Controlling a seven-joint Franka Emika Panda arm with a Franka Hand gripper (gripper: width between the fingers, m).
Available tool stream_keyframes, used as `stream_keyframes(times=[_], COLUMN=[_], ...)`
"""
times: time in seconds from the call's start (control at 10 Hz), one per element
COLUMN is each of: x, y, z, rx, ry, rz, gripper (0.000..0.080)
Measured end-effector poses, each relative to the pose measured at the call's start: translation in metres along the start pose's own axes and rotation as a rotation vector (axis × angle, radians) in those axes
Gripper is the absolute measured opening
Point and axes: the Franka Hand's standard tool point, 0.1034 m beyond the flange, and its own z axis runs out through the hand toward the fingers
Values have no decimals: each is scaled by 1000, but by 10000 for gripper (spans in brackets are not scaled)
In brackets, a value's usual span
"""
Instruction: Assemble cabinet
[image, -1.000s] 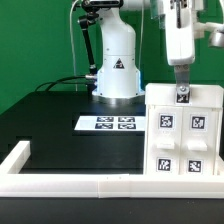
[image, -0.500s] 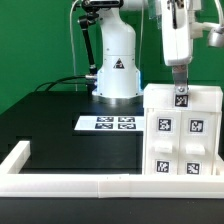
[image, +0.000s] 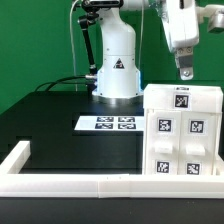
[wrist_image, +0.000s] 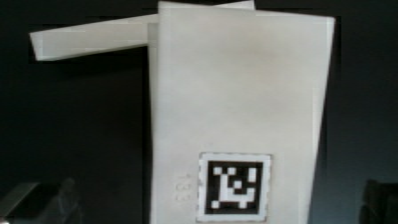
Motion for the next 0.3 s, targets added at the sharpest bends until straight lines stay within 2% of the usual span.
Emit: stream_keyframes(times=[0.3], x=[-3], y=[1], z=[1], rx=[-2], ry=[0], rz=[-17], gripper=[797])
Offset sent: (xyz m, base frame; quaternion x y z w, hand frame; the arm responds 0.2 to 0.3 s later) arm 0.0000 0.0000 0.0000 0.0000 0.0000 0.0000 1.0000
